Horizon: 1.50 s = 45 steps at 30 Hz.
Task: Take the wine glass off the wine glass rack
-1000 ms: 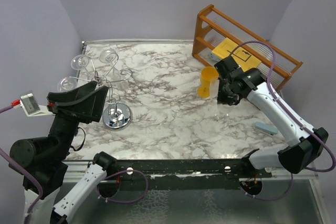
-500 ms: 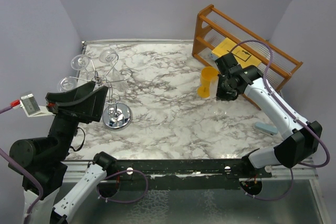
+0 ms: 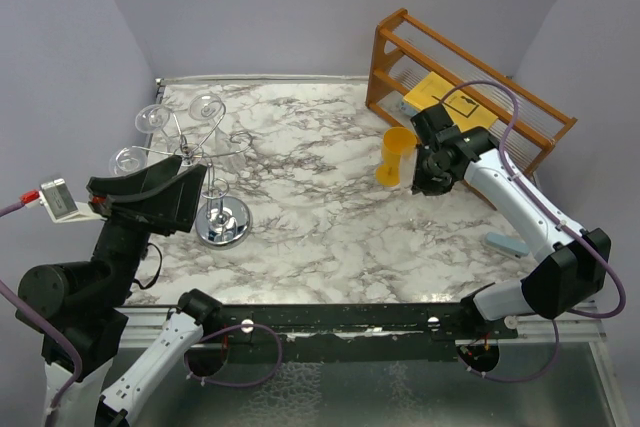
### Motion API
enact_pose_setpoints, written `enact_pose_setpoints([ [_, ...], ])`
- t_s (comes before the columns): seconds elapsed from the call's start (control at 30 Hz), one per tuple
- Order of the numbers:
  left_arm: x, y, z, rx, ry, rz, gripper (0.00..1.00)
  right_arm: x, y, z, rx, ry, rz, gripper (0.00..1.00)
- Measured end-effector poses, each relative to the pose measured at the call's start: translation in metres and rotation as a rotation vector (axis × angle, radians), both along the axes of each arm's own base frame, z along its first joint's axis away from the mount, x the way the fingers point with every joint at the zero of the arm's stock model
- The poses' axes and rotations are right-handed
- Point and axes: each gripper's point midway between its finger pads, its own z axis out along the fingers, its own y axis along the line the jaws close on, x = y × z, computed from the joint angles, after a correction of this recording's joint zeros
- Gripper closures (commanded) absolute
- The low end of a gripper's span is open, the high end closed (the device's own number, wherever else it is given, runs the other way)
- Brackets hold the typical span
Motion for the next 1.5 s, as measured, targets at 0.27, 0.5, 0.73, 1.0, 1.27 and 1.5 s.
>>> enact_pose_setpoints([
  [0.27,-0.007,0.004,0.006,-0.004,-0.005,0.000,0.01,0.004,0.000,0.008,0.005,-0.028,0.014,0.33],
  [0.5,-0.005,0.006,0.000,0.004,0.029,0.016,0.01,-0.006,-0.006,0.047,0.046,-0.146,0.041,0.09],
  [0.73,0.018,-0.004,-0.018,0.051,0.132,0.021,0.01,-0.028,-0.012,0.095,0.112,-0.321,0.128,0.00],
  [1.0,0.057,-0.024,-0.030,0.130,0.275,0.024,0.01,-0.039,-0.006,0.139,0.222,-0.561,0.218,0.00],
  [1.27,0.109,-0.044,-0.036,0.240,0.410,0.059,0.01,-0.029,0.024,0.165,0.351,-0.710,0.338,0.00],
  [1.5,0.166,-0.061,-0.039,0.373,0.508,0.115,0.01,-0.024,0.038,0.145,0.376,-0.698,0.411,0.00],
])
